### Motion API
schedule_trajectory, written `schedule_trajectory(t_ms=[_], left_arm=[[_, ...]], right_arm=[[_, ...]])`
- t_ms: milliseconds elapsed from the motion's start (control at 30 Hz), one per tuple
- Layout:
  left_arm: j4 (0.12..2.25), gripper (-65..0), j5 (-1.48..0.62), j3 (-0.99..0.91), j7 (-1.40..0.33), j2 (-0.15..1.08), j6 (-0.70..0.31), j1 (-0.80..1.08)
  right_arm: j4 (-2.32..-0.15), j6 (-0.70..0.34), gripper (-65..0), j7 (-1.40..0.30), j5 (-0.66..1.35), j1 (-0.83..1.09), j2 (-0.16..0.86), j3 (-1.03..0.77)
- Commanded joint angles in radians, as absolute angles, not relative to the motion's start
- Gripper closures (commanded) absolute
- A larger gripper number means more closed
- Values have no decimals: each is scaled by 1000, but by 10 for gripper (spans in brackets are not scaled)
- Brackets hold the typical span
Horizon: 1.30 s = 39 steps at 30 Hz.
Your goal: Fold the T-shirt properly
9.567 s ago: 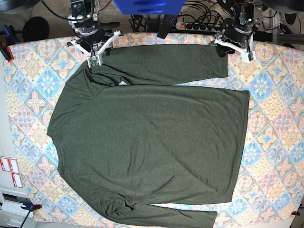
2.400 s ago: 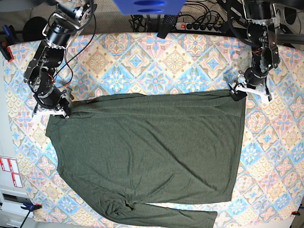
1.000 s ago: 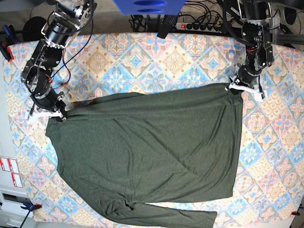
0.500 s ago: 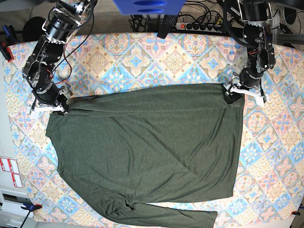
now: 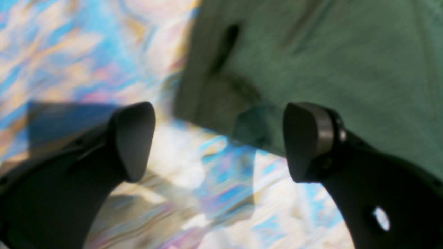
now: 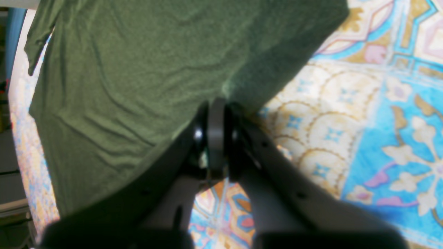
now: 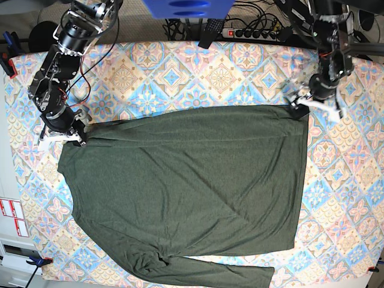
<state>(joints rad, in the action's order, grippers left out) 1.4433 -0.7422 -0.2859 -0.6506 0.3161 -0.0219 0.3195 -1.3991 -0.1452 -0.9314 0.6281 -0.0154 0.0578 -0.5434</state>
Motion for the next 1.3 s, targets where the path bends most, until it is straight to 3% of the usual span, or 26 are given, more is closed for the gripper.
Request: schedule_trajectory(t_ms=[0, 533, 633, 900, 1067, 1133, 1200, 1267], left_arm=[[1451, -595, -734, -297, -667, 328, -4, 320], [1342, -580, -730, -193, -664, 282, -4, 242], [1342, -502, -731, -163, -662, 280, -4, 239], [1343, -158, -731, -142, -665, 248, -4, 237], [1346, -127, -733, -142, -664, 248, -4, 239], [1371, -83, -733, -145, -662, 248, -4, 242], [1406, 0, -733, -163, -664, 249, -4, 248], [1429, 0, -733, -196, -664, 251, -4, 268]], right_arm=[[-1417, -153, 0, -917, 642, -31, 71, -544], [-1417, -153, 0, -918, 642, -31, 71, -544], [-1419, -153, 0, -918, 642, -31, 71, -544], [-1419, -153, 0, -920, 642, -31, 71, -544], [-1419, -153, 0, -920, 642, -31, 70, -544], [-1419, -153, 0, -921, 642, -31, 70, -544], [-1419, -153, 0, -921, 642, -31, 70, -544], [-1419, -153, 0, -921, 651, -30, 70, -544]])
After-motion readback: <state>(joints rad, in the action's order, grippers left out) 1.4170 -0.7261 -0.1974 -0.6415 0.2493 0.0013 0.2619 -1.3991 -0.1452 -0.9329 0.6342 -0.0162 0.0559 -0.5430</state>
